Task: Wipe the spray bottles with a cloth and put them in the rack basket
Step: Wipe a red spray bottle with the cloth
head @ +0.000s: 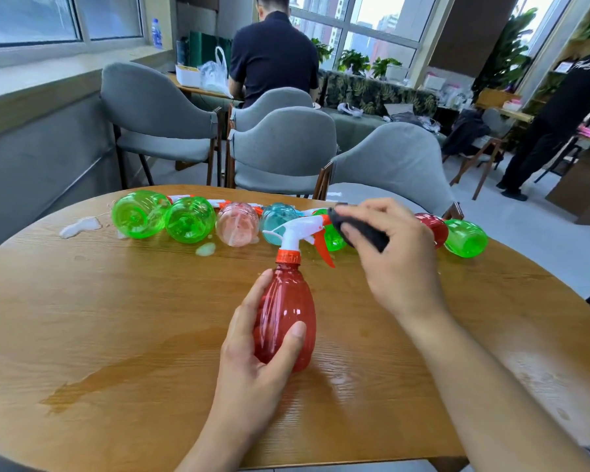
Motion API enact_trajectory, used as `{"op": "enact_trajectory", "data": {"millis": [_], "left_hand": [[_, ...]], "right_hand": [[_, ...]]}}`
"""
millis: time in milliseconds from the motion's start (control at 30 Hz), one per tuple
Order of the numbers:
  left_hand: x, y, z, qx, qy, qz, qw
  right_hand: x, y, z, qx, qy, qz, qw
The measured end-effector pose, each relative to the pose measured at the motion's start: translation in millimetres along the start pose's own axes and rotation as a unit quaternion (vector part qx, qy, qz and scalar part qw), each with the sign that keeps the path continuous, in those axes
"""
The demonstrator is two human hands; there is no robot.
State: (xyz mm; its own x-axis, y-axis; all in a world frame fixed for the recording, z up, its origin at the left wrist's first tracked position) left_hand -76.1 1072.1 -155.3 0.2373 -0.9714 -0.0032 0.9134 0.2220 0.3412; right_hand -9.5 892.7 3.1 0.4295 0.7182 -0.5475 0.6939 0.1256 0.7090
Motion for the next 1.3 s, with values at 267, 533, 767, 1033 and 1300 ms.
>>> {"op": "enact_trajectory", "data": {"millis": [267, 533, 767, 1033, 1300], "left_hand": [[0, 1, -1, -0.009, -0.023, -0.004, 1.0], [0, 1, -4, -0.008, -0.01, -0.003, 1.0], [-3, 3, -6, -0.001, 0.006, 0.004, 1.0], [-2, 1, -7, 0.002, 0.022, 0.008, 1.0], [-1, 2, -1, -0.003, -0.022, 0.01, 1.0]], "right_hand": [[12, 4, 17, 0.049, -0.004, 0.001, 0.999], [22, 3, -3, -0.027, -0.051, 0.0, 0.998], [59, -14, -44, -0.182, -0.088, -0.123, 0.972], [63, -21, -52, -0.188, -0.068, -0.137, 0.97], [33, -16, -20, -0.051, -0.081, -0.001, 0.995]]}}
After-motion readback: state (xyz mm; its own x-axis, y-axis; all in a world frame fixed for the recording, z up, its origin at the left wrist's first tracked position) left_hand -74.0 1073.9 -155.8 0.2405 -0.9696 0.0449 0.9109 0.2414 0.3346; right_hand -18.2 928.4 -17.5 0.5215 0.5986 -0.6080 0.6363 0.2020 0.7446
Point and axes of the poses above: each hand's wrist, its own y-axis towards the middle knuckle, its own x-axis out of the palm, z = x × y, the point moved 8 cm from there along y, towards the middle knuckle, and after that the axes turned 3 degrees about -x, right-handed, at the moved point
